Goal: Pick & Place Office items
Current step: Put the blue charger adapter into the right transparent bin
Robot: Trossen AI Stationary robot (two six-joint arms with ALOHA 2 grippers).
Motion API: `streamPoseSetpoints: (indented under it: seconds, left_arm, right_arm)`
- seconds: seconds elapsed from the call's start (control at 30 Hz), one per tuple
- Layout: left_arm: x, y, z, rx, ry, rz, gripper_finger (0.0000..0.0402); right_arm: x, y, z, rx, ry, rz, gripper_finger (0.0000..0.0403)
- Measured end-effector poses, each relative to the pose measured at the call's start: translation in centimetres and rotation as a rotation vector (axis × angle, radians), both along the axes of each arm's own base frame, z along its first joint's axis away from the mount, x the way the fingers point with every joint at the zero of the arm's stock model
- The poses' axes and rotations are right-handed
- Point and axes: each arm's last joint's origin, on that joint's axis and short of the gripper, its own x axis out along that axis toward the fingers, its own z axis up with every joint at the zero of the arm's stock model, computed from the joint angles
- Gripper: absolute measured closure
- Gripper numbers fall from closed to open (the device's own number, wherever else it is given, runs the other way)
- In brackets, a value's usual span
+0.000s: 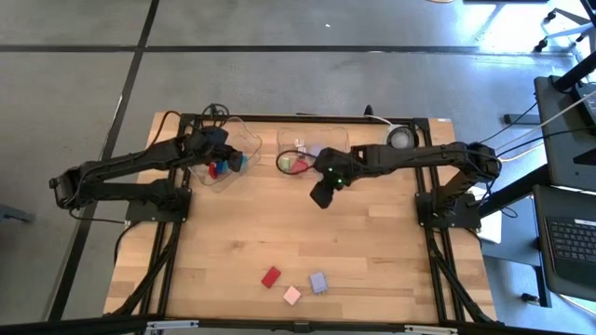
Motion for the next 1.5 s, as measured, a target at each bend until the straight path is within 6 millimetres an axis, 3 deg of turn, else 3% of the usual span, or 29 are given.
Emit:
streamPoseSetpoints:
  seconds: [0.43,0.6,0.83,0.93,1.1,1.2,1.37,1.5]
  left_arm:
    - [0.3,-0.4,0.1,-0.019,-0.016,-0.051,0.0181]
    - [1.4,-1.5,0.6,-0.117,-0.151,-0.178,0.0178]
    - [3.5,-3.3,2.7,-0.142,-0.442,-0.303,0.0189]
    - [4.1,-4.0,3.6,-0.158,-0.547,-0.328,0.0194]
    - [4.7,-5.4,4.5,-0.207,-0.662,-0.346,0.0199]
    - [4.9,-6.2,4.7,-0.249,-0.702,-0.334,0.0201]
    - [5.0,-7.7,4.7,-0.324,-0.724,-0.328,0.0201]
    - [5.1,-9.1,4.8,-0.336,-0.733,-0.345,0.0201]
  right_arm:
    - [-0.3,5.6,0.0,-0.053,-0.008,0.177,0.018]
    - [-0.6,7.5,0.0,-0.062,-0.01,0.239,0.0145]
    - [-1.0,10.1,-0.4,-0.075,-0.001,0.323,0.0102]
    - [-1.1,11.3,-1.1,-0.051,0.028,0.197,0.01]
    - [-1.0,13.3,-2.8,0.041,0.026,-0.245,0.0106]
    - [-0.8,14.7,-3.7,0.1,-0.022,-0.423,0.0111]
    - [-0.6,18.1,-5.0,0.164,-0.118,-0.468,0.0113]
    - [-1.4,20.3,-6.2,0.169,-0.089,-0.436,0.0113]
